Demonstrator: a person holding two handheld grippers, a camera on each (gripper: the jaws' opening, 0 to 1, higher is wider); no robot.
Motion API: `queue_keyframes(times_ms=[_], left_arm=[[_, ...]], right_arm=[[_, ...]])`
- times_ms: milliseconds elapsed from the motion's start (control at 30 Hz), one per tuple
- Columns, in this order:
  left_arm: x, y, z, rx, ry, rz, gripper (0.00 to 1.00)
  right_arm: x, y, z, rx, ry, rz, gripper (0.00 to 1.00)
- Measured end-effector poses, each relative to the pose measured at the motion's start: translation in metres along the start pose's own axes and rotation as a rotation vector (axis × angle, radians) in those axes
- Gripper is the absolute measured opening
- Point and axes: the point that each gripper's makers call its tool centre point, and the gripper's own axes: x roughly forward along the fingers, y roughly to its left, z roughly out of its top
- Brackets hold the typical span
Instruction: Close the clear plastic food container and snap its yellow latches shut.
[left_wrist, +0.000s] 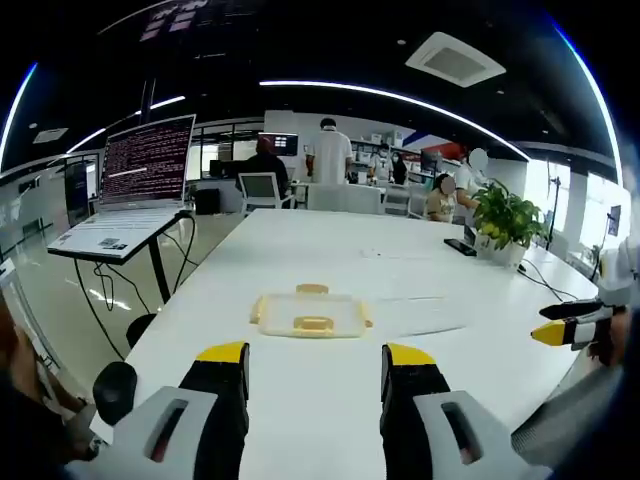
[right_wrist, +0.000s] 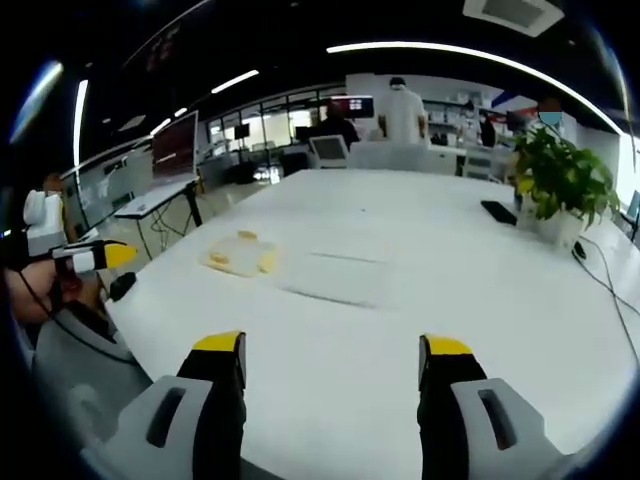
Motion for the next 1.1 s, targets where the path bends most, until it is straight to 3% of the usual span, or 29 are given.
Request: queue_keyframes(times_ms=[1100], left_arm=[[0.001,-0.0019,-0.0004,0.01,0.006,-0.006,0.47]], right_arm=[[0.0011,0.001,-0.0001,0.003,0.006,0.006,0.66]])
